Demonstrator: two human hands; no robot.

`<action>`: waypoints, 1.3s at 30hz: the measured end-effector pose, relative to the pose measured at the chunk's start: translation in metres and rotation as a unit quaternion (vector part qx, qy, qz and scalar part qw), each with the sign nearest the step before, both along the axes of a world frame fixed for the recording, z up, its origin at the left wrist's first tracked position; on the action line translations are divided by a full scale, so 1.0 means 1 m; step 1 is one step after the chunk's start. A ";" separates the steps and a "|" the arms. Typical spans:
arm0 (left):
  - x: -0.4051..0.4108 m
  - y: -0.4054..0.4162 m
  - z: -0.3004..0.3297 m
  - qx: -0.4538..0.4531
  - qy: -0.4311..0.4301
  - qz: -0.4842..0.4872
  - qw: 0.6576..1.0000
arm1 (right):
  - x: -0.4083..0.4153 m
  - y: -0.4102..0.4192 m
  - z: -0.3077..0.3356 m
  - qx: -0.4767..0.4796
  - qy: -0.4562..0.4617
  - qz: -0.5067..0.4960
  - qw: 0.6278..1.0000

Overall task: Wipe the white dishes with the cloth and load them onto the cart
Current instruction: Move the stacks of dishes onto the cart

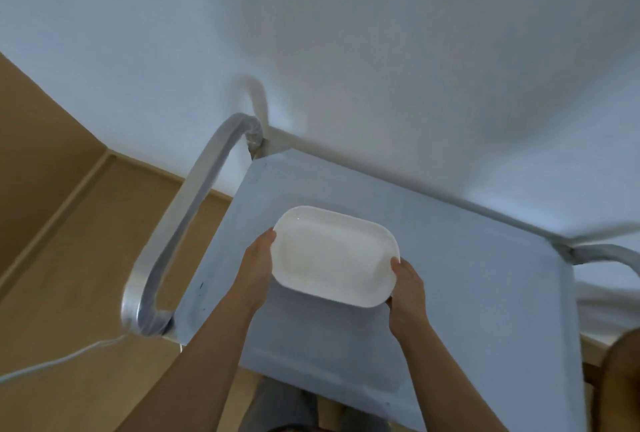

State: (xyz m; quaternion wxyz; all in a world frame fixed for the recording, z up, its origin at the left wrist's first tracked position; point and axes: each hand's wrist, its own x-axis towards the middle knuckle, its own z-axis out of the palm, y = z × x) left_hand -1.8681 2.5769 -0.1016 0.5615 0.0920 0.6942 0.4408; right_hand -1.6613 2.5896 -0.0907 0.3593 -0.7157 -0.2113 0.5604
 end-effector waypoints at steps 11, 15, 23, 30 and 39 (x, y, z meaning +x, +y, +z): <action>0.005 0.011 -0.012 -0.023 0.082 -0.006 0.996 | 0.010 0.003 -0.010 -0.010 0.015 0.048 0.999; 0.006 0.003 -0.007 0.035 0.349 -0.183 0.918 | 0.019 0.002 -0.008 0.014 -0.047 0.123 0.991; 0.052 0.002 0.032 0.098 0.580 -0.409 0.698 | 0.052 -0.012 0.004 0.019 -0.318 0.266 0.910; 0.119 -0.034 0.058 0.131 0.592 -0.500 0.619 | 0.099 -0.058 0.031 0.053 -0.395 0.298 0.867; 0.260 -0.130 0.083 0.213 0.588 -0.528 0.575 | 0.232 -0.195 0.057 0.068 -0.384 0.236 0.890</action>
